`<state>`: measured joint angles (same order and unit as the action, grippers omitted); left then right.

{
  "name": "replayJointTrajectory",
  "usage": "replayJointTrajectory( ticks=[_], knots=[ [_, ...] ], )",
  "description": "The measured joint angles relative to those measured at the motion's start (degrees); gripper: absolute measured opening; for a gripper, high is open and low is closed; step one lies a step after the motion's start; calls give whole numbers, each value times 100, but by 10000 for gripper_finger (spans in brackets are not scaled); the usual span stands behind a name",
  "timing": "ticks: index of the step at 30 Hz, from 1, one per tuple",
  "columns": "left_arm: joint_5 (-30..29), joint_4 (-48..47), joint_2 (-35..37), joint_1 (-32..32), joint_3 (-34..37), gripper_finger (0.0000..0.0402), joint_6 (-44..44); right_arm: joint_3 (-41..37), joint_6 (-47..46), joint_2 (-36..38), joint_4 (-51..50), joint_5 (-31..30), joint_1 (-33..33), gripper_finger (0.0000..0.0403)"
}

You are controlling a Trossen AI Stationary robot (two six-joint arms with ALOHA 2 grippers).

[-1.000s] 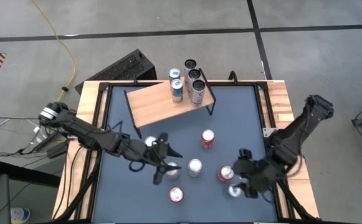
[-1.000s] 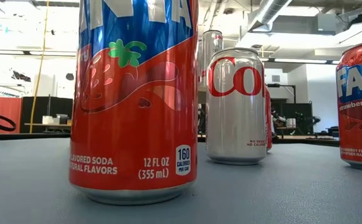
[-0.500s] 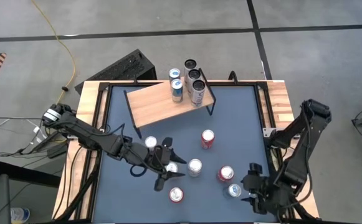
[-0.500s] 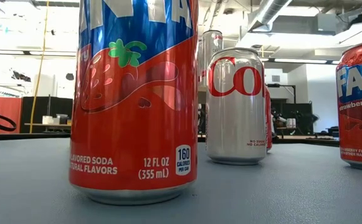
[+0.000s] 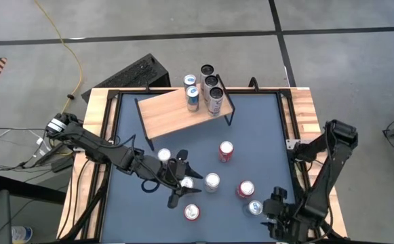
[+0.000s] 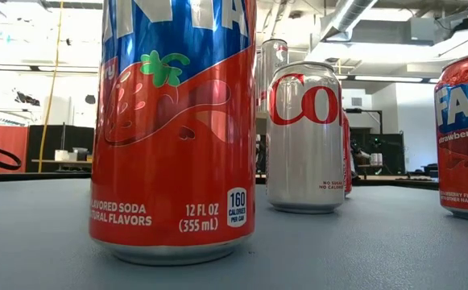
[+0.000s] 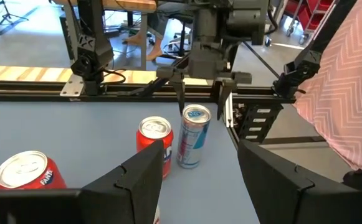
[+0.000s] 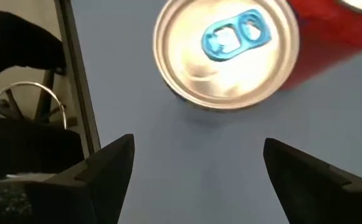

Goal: Place canned beverage on shelf
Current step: Put the blue soda can on the shelf aligned with the other blue soda cans

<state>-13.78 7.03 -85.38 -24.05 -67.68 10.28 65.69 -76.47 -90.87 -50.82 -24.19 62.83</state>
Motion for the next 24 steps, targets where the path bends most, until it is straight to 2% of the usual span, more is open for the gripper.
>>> replayJointTrajectory(
  ticks=[5, 10, 16, 24],
  knots=[
    [-1, -79, 0, 0, 0, 195, 4, 2, 480, 488, -85, 223, -211, 342],
    [-2, -289, -2, 0, 0, 195, 8, 2, 1469, 895, -106, 1033, -804, 343],
    [-35, -633, -4, 0, 0, 195, 244, 2, 2460, 910, -119, 1754, -1351, 343],
    [-50, -652, -4, 0, 0, 195, 630, 247, 2681, 906, -191, 1774, -1486, 343]
  ],
)
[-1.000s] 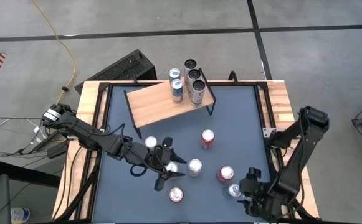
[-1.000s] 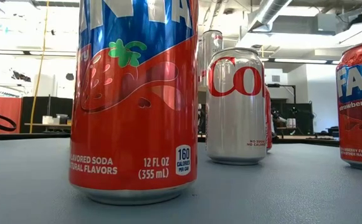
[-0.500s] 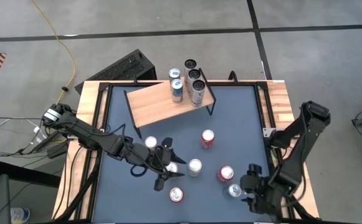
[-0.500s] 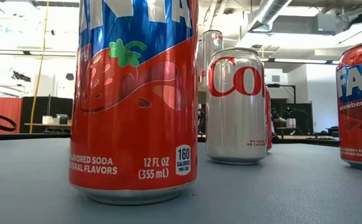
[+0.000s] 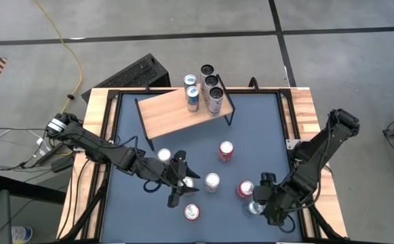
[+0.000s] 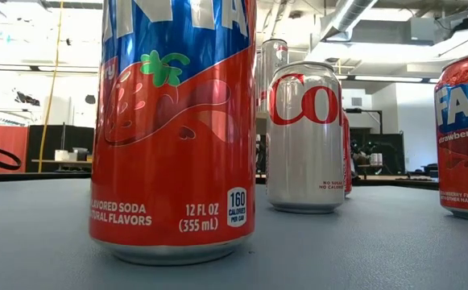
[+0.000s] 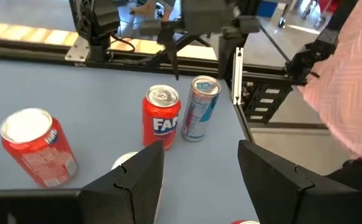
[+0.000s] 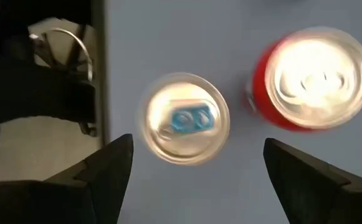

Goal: Place canned beverage on shelf
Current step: Put the blue soda can on the shelf aligned with the other blue soda cans

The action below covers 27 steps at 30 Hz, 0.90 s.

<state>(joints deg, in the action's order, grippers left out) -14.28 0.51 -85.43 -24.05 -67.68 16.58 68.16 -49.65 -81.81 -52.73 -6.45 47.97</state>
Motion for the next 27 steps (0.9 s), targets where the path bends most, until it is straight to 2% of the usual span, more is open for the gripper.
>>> replayJointTrajectory(
  ticks=[12, 17, 24, 27],
  knots=[
    [-2, -81, 0, 0, 0, 195, 233, 358, 197, -89, 4, -414, 160, 330],
    [-6, -113, 0, -2, 2, 195, 399, 717, 349, -608, -281, -402, 175, 329],
    [-13, -113, 0, -2, 2, 195, 416, 1825, 772, -1645, -1680, -410, 153, 329],
    [-110, -113, 0, -2, 2, 195, 421, 1999, 788, -1925, -1855, -436, 186, 329]
  ],
)
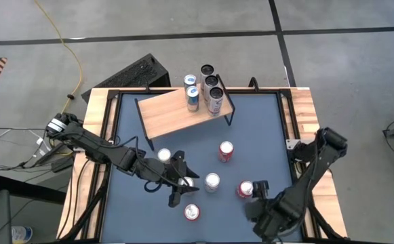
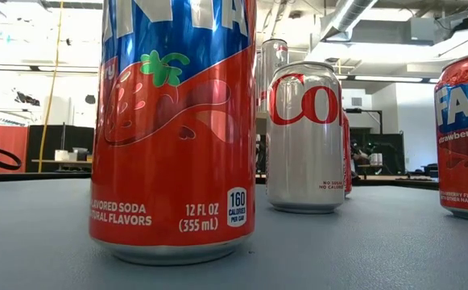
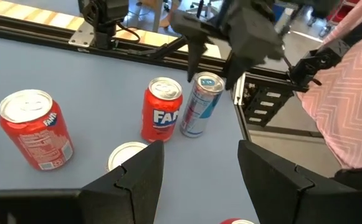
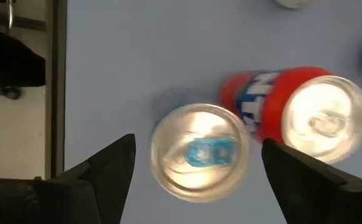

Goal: Place canned beverage on shelf
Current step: Put the blue soda can on the shelf aligned with the other blue soda cans

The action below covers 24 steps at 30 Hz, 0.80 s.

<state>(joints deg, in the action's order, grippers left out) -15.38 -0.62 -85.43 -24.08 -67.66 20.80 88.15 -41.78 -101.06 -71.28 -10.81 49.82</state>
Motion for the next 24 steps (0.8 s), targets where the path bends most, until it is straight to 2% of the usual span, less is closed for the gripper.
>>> replayJointTrajectory(
  ticks=[13, 24],
  knots=[
    [-187, -211, 0, 1, 0, 195, 2, -58, 196, -82, 197, 2, -121, 326],
    [-196, -306, 0, 9, 2, 195, -13, -67, 177, -133, 159, 30, -112, 272]
  ],
)
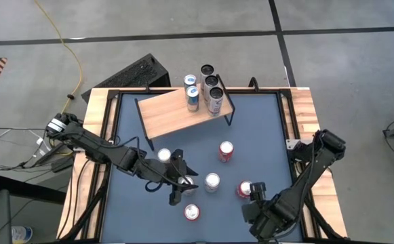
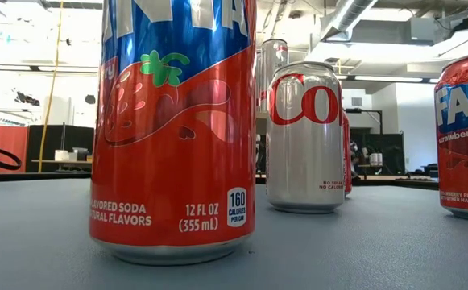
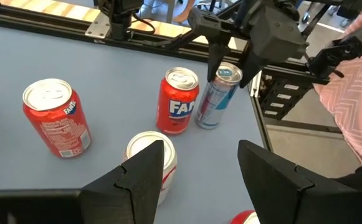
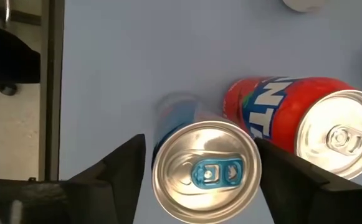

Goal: Place canned beverage on shelf
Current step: Put the blue soda can on the shelf aligned with the other blue soda cans

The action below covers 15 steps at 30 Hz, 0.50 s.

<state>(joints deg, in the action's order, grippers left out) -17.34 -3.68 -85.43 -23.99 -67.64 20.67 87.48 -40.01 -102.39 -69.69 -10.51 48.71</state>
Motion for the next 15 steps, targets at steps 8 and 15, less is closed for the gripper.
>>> replayJointTrajectory(
  ticks=[8, 15],
  knots=[
    [0, 7, 1, 1, 0, 195, -135, 4, 2, 9, 89, 109, -2, 201],
    [-219, 82, 3, 27, 0, 195, -427, 7, 17, 13, 94, 114, 0, 177]
  ],
)
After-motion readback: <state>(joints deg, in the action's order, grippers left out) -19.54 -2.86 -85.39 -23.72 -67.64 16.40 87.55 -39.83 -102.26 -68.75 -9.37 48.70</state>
